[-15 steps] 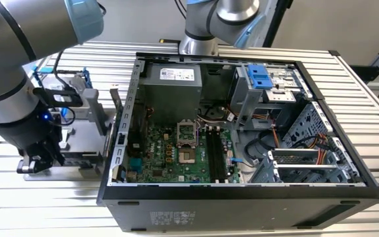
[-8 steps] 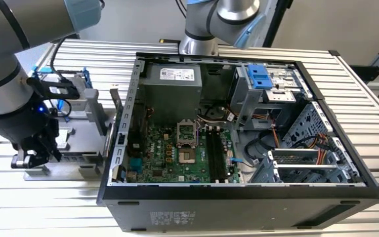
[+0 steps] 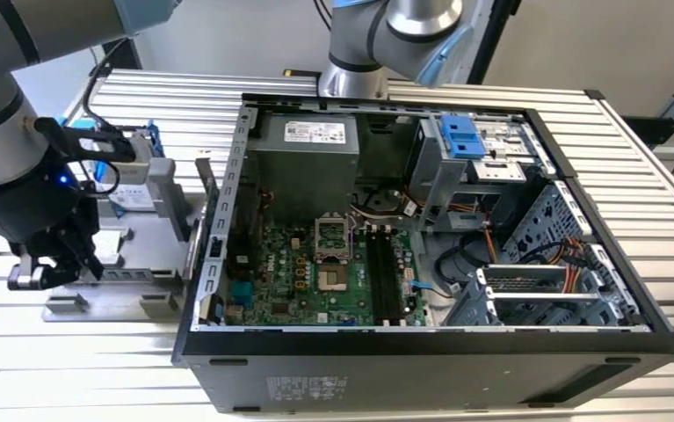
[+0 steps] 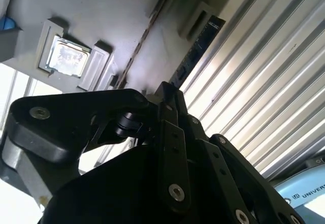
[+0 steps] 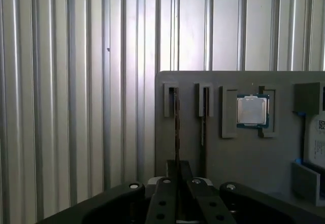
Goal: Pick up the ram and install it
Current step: 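Pick up the ram and move it above insertion slot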
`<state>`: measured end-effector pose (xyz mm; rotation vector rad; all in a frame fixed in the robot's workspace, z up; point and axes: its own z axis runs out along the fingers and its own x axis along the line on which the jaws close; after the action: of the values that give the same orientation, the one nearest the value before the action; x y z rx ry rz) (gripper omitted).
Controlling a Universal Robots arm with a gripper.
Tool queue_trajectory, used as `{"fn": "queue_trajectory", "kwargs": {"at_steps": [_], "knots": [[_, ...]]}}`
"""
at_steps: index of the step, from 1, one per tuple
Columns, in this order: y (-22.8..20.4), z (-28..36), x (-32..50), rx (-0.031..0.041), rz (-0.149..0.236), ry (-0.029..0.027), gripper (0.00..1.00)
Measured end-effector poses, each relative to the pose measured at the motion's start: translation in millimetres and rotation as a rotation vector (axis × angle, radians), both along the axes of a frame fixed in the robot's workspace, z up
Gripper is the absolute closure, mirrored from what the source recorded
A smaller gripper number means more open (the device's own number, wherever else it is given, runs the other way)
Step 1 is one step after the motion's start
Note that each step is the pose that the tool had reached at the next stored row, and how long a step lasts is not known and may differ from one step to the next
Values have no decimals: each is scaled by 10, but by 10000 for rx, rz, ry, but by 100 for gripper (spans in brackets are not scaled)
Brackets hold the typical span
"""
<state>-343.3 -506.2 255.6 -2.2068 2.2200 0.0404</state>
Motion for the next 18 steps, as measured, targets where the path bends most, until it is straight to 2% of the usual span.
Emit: {"fn": "queue_trajectory", "kwargs": {"at_steps": [6, 7, 13, 18], "knots": [[0, 141, 0, -1, 1, 1, 100], [0, 198, -5, 1, 1, -33, 100], [0, 322, -6, 0, 0, -34, 100], [0, 459, -6, 0, 0, -33, 100]]}}
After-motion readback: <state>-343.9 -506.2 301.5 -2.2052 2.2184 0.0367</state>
